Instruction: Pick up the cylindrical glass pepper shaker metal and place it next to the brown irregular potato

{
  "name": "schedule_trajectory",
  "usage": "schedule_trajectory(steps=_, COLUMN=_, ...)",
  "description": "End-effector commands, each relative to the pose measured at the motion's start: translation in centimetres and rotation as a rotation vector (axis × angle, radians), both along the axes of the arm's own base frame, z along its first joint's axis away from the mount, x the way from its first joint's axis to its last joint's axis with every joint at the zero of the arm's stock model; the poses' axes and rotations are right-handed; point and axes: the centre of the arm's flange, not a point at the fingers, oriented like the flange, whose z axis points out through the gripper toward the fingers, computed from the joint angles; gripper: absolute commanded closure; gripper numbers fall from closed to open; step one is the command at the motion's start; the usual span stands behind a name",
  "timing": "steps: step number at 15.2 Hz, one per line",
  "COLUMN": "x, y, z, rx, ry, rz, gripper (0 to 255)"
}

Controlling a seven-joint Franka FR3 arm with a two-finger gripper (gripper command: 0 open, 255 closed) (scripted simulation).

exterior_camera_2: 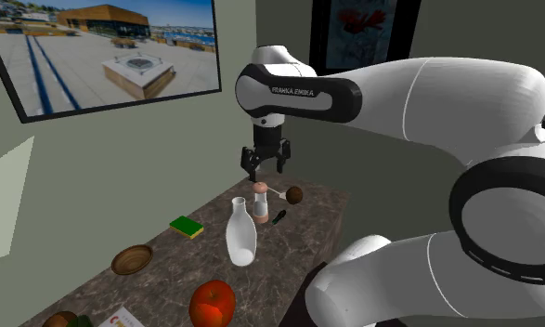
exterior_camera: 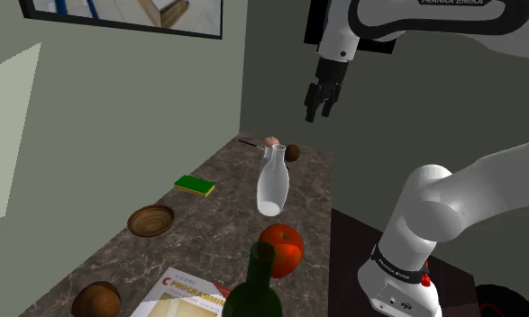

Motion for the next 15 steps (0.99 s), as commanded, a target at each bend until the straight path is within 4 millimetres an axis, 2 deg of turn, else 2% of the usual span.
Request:
schedule_trajectory(steps=1, x=0.0, y=0.0, z=0.0, rx=0.000, ry=0.000, rz=0.000, gripper=0)
schedule_trajectory(steps=15, x=13.0, y=-11.3, z=-9.3, rx=0.109, ry=0.011, rz=0.064, gripper=0)
